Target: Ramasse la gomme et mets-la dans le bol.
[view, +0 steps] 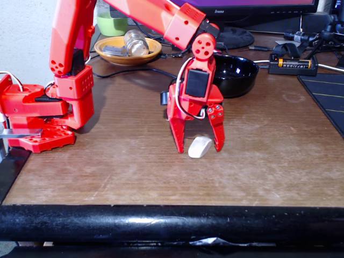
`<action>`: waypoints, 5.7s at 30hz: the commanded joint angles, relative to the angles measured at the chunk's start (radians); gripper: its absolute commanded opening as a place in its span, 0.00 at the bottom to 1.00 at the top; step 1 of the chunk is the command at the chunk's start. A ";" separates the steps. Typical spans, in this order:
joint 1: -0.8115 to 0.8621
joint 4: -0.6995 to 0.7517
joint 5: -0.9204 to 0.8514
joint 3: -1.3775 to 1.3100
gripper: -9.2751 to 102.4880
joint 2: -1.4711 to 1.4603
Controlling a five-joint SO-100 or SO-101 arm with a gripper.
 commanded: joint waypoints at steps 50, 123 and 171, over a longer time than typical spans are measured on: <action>-0.543 0.354 0.156 -0.058 0.03 0.693; -0.776 0.563 0.222 -1.703 0.03 -0.594; -0.331 0.287 0.178 -0.305 0.03 0.650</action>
